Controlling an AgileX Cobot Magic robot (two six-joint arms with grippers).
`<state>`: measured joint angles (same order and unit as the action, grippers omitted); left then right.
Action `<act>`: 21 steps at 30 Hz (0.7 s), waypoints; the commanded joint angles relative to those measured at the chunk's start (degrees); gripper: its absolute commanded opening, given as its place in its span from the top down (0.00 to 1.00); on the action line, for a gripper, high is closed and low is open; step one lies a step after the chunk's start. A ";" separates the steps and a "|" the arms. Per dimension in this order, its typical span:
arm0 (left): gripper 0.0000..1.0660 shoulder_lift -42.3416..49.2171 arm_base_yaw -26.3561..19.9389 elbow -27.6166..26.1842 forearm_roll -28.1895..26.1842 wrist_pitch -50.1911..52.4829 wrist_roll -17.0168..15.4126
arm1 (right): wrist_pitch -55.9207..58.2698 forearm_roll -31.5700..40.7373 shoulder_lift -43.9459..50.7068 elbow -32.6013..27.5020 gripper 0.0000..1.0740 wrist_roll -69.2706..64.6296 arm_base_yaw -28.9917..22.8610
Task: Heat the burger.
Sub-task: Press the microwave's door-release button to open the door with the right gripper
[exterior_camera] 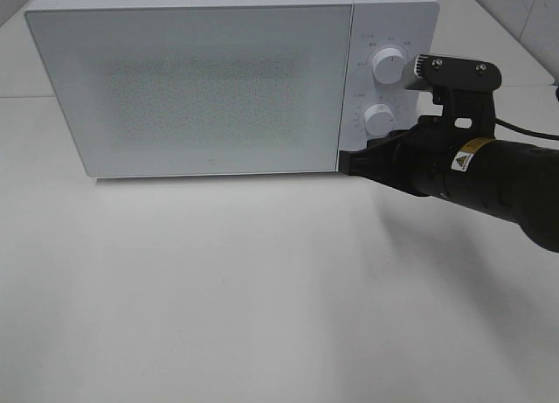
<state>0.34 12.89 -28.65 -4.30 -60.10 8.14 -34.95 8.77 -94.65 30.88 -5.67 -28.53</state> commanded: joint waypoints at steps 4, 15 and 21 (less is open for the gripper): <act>1.00 1.09 -0.17 0.23 -0.57 0.86 -0.17 | -0.86 -0.23 -0.17 0.17 1.00 -2.69 -0.17; 1.00 1.09 -0.17 0.23 -0.57 0.86 -0.17 | -4.41 3.32 -4.35 0.23 1.00 -9.40 -0.17; 1.00 1.09 -0.17 0.23 -0.57 0.86 -0.17 | -5.73 3.32 -6.93 0.23 1.00 -17.99 -0.17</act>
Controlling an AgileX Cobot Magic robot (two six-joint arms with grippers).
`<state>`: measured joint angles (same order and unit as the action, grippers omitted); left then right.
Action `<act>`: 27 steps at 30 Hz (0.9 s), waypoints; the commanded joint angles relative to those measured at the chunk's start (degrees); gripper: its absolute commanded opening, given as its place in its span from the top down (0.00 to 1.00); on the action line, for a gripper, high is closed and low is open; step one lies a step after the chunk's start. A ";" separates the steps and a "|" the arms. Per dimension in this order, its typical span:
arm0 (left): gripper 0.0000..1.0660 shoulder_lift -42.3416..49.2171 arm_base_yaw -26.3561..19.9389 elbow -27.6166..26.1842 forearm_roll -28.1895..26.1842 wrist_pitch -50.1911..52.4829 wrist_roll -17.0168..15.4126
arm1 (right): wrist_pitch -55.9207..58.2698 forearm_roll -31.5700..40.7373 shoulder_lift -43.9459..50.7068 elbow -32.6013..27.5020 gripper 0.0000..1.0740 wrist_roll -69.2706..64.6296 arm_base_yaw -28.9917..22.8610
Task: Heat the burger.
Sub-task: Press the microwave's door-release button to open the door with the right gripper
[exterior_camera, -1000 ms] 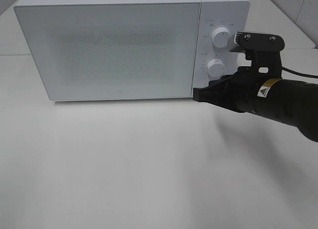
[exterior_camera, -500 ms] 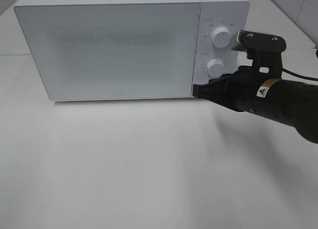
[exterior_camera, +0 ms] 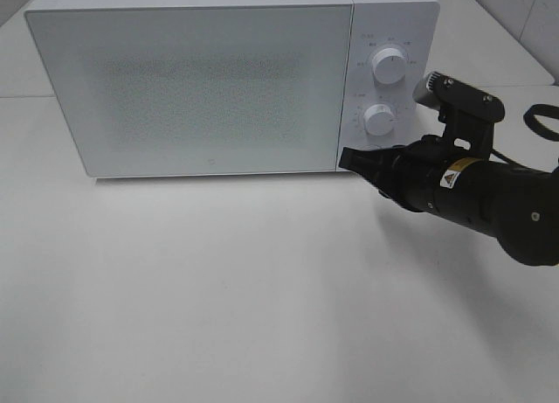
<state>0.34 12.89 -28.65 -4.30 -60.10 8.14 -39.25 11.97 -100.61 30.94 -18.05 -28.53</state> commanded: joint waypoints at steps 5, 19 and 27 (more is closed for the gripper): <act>1.00 1.09 -0.17 0.23 -0.57 0.86 -0.17 | -3.61 -0.23 -3.21 0.40 1.00 -19.25 -0.17; 1.00 1.09 -0.17 0.23 -0.57 0.86 -0.17 | 0.17 -0.29 -5.73 7.79 1.00 -33.00 -0.17; 1.00 1.09 -0.17 0.23 -0.57 0.86 -0.17 | -1.32 1.89 -8.25 9.00 1.00 -43.03 -0.17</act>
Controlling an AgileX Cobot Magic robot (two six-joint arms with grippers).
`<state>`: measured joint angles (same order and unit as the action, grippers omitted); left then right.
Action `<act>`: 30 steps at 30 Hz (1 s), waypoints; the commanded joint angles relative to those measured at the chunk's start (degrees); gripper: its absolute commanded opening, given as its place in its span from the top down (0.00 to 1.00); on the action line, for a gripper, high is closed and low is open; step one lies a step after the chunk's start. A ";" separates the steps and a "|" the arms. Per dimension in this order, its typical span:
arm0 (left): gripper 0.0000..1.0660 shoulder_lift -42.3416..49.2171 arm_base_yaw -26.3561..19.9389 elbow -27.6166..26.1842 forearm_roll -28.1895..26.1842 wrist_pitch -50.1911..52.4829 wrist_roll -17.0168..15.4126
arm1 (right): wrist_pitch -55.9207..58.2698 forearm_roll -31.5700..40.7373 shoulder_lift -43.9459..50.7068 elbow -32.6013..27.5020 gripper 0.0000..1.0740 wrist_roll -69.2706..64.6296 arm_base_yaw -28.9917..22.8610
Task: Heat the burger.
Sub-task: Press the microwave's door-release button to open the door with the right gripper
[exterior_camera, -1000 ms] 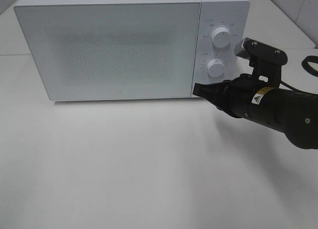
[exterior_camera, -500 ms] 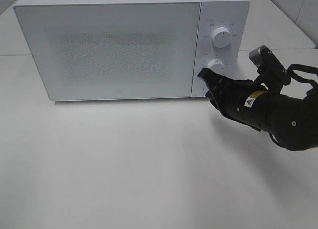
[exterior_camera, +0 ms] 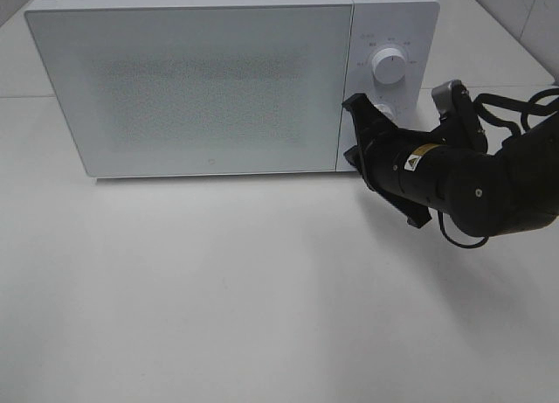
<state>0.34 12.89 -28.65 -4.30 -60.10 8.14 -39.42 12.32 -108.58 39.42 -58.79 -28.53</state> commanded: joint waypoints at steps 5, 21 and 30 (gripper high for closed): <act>1.00 1.09 -0.17 0.23 -0.57 0.86 -0.17 | -1.15 6.82 -1.20 0.52 1.00 -1.49 -0.17; 1.00 1.09 -0.17 0.23 -0.57 0.86 -0.17 | -4.41 17.99 -2.92 0.52 1.00 2.69 0.06; 1.00 1.09 -0.17 0.23 -0.57 0.86 -0.17 | -3.50 17.53 -2.92 1.43 1.00 4.47 0.06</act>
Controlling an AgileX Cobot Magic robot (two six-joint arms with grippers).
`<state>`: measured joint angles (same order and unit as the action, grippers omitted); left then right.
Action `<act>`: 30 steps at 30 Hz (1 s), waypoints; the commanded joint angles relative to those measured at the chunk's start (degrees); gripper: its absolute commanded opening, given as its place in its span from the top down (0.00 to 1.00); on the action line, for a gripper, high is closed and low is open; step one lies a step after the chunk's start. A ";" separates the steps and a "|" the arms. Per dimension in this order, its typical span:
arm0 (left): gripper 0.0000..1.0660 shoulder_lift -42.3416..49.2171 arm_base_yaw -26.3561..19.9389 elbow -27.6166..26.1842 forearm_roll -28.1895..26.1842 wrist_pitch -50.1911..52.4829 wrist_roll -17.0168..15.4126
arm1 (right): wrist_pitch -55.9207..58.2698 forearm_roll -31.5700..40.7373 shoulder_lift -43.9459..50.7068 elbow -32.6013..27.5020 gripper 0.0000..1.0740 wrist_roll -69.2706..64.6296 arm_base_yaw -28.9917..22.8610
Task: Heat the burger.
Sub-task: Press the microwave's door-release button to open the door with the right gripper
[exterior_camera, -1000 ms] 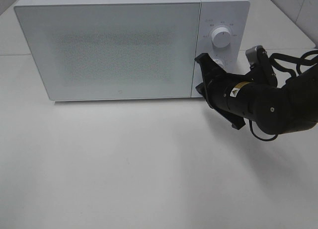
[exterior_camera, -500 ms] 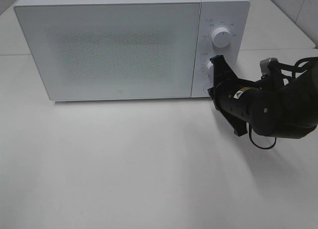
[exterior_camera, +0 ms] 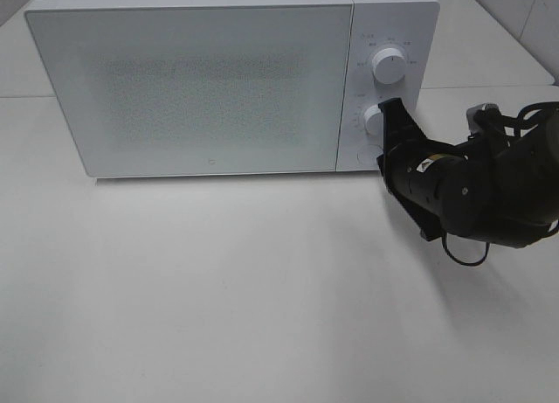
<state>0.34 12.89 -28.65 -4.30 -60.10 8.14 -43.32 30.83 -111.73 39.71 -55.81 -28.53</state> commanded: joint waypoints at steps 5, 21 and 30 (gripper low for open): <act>1.00 1.09 -0.17 0.23 -0.57 0.86 -0.17 | 2.35 -1.89 0.23 2.64 1.00 3.09 0.06; 1.00 1.09 -0.17 0.23 -0.57 0.86 -0.17 | 2.64 -1.89 -1.78 3.27 1.00 3.04 0.06; 1.00 1.09 -0.17 0.23 -0.57 0.86 -0.17 | -0.34 -2.69 -3.78 4.70 1.00 2.29 0.06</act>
<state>0.34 12.89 -28.65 -4.35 -60.10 8.14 -43.03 28.42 -115.45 43.54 -53.40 -28.53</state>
